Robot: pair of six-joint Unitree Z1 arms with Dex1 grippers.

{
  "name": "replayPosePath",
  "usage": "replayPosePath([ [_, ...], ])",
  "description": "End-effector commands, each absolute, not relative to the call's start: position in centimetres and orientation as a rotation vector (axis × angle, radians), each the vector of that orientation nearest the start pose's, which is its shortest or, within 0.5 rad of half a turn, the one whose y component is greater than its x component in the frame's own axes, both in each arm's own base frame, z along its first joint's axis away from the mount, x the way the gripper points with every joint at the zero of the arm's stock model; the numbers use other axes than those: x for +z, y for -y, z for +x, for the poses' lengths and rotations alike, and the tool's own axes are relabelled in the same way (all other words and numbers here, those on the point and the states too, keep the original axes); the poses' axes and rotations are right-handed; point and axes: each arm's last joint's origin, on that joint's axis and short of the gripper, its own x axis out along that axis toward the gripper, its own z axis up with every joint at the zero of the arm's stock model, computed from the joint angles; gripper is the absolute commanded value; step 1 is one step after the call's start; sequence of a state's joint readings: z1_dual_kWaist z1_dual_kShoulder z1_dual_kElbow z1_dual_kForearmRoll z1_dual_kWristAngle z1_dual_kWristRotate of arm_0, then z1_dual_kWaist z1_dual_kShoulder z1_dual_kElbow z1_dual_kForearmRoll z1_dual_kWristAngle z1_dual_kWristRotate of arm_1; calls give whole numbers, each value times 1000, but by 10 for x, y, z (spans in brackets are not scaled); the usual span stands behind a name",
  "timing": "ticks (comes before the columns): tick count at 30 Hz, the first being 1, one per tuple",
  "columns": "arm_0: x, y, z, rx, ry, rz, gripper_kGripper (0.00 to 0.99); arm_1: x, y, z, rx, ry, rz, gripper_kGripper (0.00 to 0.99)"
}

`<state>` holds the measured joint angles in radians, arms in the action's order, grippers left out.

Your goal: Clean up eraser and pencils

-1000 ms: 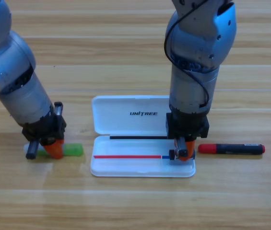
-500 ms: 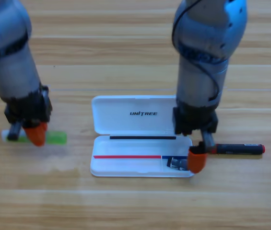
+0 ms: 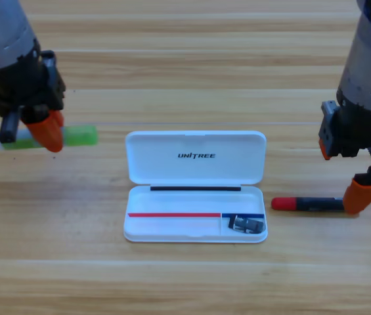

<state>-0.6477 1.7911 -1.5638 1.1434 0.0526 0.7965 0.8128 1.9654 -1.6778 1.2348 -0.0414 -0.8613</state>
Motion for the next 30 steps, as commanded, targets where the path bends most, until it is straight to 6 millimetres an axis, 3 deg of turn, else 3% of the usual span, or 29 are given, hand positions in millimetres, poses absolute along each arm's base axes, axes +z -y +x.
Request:
replayPosePath([
  [1,312,235,259,-1086,-1093,1161,0,233,-253,310,1182,-1247,-1263,919],
  [8,274,272,269,-1139,-1107,1186,0,200,-259,327,1207,-1268,-1256,917],
  [14,241,294,280,-1162,-1118,1200,0,182,-263,329,1247,-1294,-1250,907],
  [22,219,312,286,-1175,-1131,1205,0,163,-265,333,1261,-1329,-1253,808],
  [25,215,316,287,-1177,-1134,1207,0,158,-265,334,1263,-1339,-1254,724],
  [30,211,324,286,-1186,-1134,1193,0,155,-266,333,1281,-1341,-1250,310],
])
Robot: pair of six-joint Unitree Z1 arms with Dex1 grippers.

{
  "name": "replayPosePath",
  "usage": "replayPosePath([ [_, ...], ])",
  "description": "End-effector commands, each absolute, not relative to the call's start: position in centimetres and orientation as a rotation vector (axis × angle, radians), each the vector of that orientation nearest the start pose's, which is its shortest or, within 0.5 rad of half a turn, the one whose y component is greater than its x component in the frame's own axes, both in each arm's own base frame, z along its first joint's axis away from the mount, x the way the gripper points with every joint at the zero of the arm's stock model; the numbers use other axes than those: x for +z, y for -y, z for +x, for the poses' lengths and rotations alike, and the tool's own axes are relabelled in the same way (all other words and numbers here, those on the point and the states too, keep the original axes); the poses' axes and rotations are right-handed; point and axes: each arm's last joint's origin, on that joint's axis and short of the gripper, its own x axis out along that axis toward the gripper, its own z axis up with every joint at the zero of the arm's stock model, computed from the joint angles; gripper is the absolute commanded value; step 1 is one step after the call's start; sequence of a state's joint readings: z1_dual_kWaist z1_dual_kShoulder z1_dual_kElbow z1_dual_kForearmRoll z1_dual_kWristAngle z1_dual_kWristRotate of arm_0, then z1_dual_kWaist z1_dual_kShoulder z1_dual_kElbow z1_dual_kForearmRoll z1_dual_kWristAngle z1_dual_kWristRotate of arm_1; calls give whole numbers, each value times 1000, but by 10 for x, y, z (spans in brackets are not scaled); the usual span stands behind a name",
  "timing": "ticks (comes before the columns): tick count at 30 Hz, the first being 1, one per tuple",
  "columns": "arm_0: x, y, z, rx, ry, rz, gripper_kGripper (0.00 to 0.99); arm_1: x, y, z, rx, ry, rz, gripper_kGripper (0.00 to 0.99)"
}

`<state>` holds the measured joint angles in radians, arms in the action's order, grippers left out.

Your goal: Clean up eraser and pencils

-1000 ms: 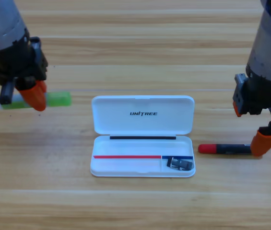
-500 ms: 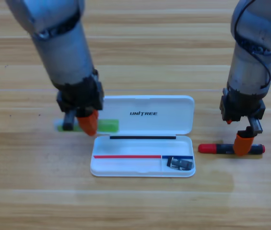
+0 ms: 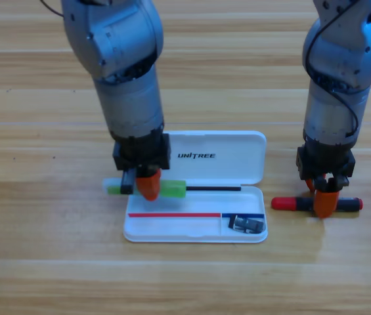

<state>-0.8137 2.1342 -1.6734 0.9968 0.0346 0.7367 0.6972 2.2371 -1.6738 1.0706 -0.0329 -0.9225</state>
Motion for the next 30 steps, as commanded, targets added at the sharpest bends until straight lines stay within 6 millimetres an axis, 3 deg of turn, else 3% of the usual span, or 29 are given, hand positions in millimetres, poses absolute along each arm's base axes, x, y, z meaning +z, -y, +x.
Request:
replayPosePath([
  [1,211,325,286,-1189,-1132,1191,0,155,-266,333,1283,-1341,-1251,222],
  [3,213,328,285,-1196,-1127,1180,0,157,-266,333,1289,-1333,-1247,38],
  [4,213,330,283,-1199,-1125,1178,0,158,-266,333,1291,-1328,-1243,0],
  [12,207,338,280,-1216,-1121,1164,0,204,-258,325,1300,-1223,-1168,0],
  [20,201,343,280,-1220,-1130,1148,0,260,-243,300,1291,-1179,-1199,0],
  [23,198,343,280,-1220,-1136,1146,0,271,-245,293,1306,-1191,-1210,0],
  [30,195,345,280,-1224,-1138,1143,0,266,-251,290,1308,-1209,-1227,0],
])
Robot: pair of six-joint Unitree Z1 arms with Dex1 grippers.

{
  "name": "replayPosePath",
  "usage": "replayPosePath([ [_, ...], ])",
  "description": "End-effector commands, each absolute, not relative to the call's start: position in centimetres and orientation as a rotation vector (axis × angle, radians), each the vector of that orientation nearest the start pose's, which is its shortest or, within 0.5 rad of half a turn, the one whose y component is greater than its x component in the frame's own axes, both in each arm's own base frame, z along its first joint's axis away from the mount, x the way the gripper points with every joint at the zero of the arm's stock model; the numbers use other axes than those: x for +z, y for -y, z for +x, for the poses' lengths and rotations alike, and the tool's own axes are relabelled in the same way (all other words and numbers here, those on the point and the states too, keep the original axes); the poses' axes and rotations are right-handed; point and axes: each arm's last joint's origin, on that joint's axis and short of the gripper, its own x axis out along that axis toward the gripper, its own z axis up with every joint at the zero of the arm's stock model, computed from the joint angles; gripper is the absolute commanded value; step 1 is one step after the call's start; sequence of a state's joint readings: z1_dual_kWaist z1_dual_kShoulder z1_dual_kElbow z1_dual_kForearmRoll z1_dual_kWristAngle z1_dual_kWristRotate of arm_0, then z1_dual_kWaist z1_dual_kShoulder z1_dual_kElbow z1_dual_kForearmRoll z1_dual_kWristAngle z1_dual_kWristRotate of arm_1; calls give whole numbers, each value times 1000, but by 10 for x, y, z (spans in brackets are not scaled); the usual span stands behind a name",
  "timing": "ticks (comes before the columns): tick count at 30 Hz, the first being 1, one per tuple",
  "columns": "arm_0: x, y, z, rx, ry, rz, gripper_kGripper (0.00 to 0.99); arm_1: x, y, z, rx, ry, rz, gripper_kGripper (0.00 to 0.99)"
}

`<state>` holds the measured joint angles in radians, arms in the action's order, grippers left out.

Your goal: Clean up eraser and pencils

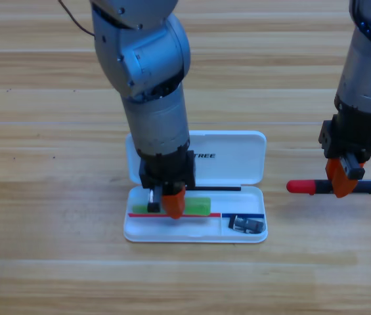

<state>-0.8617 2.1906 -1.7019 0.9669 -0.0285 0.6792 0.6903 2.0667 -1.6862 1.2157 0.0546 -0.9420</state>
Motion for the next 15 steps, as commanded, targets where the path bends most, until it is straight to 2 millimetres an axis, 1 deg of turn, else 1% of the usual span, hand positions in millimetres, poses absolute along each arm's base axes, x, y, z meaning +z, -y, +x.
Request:
replayPosePath([
  [1,194,346,280,-1223,-1139,1142,0,265,-252,290,1310,-1212,-1228,0],
  [7,190,349,279,-1230,-1142,1143,0,263,-254,289,1313,-1218,-1230,0],
  [15,188,348,278,-1235,-1151,1142,0,262,-255,289,1314,-1220,-1233,0],
])
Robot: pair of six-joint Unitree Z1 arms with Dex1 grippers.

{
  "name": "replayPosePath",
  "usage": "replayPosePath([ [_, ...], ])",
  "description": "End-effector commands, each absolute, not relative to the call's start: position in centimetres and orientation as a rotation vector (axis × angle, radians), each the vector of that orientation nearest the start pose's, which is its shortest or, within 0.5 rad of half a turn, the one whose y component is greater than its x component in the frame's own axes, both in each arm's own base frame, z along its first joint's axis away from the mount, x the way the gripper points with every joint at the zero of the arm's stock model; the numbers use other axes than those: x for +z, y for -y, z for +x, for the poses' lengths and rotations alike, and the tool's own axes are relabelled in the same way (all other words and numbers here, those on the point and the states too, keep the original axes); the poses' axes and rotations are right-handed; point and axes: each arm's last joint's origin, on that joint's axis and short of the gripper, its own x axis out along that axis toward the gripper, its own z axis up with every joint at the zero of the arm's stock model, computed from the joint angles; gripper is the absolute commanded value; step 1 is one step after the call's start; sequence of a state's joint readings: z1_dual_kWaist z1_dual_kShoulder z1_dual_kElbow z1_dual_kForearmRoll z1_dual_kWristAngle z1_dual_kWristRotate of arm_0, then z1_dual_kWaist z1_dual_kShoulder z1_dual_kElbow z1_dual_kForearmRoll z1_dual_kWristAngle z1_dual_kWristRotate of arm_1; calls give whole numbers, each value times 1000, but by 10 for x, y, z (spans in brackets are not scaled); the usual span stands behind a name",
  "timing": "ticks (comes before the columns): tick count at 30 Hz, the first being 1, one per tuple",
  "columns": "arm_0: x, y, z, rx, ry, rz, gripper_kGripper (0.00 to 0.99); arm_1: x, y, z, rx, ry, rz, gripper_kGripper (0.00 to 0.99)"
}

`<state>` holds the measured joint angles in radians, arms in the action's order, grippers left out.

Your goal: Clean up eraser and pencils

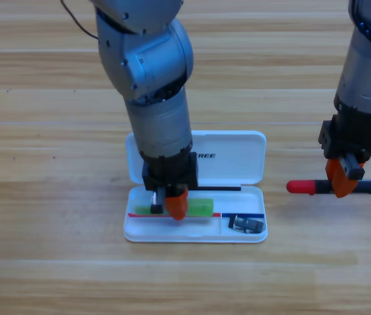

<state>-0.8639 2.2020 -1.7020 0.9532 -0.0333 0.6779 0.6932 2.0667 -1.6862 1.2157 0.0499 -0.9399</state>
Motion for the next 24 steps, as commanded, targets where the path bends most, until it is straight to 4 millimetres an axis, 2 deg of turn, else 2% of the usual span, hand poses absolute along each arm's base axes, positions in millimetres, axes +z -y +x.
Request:
replayPosePath([
  [1,188,348,278,-1236,-1151,1143,0,262,-255,289,1314,-1220,-1233,0],
  [17,187,347,275,-1237,-1169,1141,0,262,-260,288,1313,-1214,-1234,0],
  [21,186,345,274,-1234,-1187,1142,775,262,-260,289,1313,-1214,-1234,0],
  [22,186,345,274,-1235,-1188,1142,890,262,-260,289,1313,-1214,-1234,0],
  [23,187,345,274,-1234,-1187,1142,963,262,-261,289,1313,-1212,-1234,0],
  [24,188,345,274,-1234,-1185,1141,989,262,-261,289,1313,-1212,-1234,0],
])
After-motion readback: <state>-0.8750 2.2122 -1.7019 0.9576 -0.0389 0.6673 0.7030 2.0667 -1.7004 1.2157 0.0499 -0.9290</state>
